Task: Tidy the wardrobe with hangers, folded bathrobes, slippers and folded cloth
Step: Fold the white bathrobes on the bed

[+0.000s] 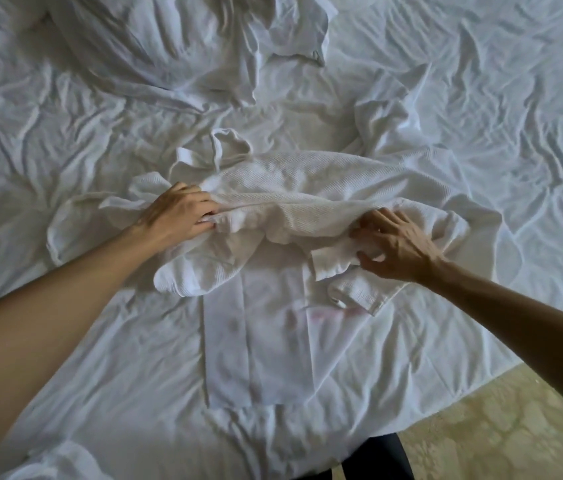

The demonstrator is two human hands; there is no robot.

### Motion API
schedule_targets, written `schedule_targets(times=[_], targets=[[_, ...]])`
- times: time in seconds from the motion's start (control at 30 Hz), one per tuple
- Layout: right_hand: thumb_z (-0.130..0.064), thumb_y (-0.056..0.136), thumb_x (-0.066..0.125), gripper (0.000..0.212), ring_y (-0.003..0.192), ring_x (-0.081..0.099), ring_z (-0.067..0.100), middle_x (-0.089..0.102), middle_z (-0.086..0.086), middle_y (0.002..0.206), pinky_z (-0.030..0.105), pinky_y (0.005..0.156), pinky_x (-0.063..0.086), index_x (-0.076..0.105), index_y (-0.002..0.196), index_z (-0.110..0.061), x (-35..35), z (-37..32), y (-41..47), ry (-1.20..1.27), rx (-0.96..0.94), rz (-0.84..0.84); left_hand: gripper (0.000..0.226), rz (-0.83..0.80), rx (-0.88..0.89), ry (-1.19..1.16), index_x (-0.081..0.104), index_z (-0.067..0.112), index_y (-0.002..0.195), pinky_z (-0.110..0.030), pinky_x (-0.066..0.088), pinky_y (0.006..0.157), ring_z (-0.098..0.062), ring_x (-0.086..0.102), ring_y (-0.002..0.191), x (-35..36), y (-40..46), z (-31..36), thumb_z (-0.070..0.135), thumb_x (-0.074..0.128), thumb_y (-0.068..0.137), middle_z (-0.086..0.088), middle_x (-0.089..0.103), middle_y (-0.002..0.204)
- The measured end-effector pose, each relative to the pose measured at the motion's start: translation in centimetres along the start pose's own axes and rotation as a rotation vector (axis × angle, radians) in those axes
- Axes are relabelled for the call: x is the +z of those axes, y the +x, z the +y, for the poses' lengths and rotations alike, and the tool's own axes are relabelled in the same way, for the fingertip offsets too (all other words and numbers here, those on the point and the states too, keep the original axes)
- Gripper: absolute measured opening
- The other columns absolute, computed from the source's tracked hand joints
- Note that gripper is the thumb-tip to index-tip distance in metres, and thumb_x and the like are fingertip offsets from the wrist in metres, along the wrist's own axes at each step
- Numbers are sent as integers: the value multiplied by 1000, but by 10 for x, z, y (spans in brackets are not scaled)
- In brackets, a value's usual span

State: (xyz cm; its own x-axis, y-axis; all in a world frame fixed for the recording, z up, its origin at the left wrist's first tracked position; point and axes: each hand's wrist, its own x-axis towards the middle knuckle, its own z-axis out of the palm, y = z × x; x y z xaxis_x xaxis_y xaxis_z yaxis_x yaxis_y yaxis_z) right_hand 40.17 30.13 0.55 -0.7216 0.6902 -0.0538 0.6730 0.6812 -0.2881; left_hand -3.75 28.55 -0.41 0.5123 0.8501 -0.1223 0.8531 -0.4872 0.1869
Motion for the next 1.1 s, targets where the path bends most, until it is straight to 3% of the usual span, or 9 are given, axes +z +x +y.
schedule_targets(times=[0.17,0.3,0.4,0.5,0.6,0.83,0.97,1.03,1.1], targets=[[-36,78,74,26,97,60,26,63,4,97,39,85,46,73,94,-16,17,-15,-5,19,-141,-36,29,-13,-56,-33,74,13,94,-39,44,76,-26,68,83,-16,-3,-6,22,89,70,0,71,90],[-26,90,66,10,91,63,27,65,1,91,39,81,50,69,89,-17,32,-8,-40,17,-256,-113,22,-62,-122,-18,75,12,89,-40,50,72,-30,68,80,-25,-1,-16,7,86,71,-3,69,87],[-27,93,60,19,98,64,28,68,4,99,39,86,51,70,93,-11,22,-8,-53,149,-80,-29,15,-67,-193,-64,75,15,90,-41,55,63,-31,69,77,-32,1,-20,9,82,78,-1,67,89],[-30,90,60,23,72,61,22,65,0,77,36,69,49,68,82,-10,0,-17,-30,295,180,71,8,-54,-259,-100,73,19,95,-39,53,68,-28,67,84,-41,0,-17,18,74,87,2,66,96],[-33,89,69,19,64,61,10,68,-3,73,27,63,50,72,80,-17,-30,-25,17,478,335,137,10,-48,-330,-139,70,19,97,-37,49,71,-25,62,86,-47,-4,-17,22,73,88,4,63,97],[-30,90,69,12,60,58,-9,62,-18,71,7,54,40,73,88,-20,-99,-38,125,617,240,52,12,5,-602,-425,68,19,93,-33,50,75,-15,61,79,-56,-3,-17,28,74,87,5,66,88],[-29,89,71,11,57,55,-6,65,-11,71,6,53,35,76,89,-19,-83,-61,120,501,166,42,11,-5,-657,-472,67,16,90,-33,49,75,-19,62,80,-56,-6,-19,24,73,88,0,67,88],[-30,85,75,11,57,59,9,67,-4,69,16,53,34,77,84,-19,-52,-70,101,411,133,-21,10,-22,-666,-468,67,17,90,-34,50,76,-21,64,83,-51,-8,-17,25,73,87,1,68,87],[-36,84,74,13,71,69,20,74,-2,81,25,57,44,77,89,-24,-19,-73,75,325,98,-181,12,-45,-672,-459,66,20,87,-37,52,78,-22,64,83,-45,-10,-14,29,75,85,2,68,86]])
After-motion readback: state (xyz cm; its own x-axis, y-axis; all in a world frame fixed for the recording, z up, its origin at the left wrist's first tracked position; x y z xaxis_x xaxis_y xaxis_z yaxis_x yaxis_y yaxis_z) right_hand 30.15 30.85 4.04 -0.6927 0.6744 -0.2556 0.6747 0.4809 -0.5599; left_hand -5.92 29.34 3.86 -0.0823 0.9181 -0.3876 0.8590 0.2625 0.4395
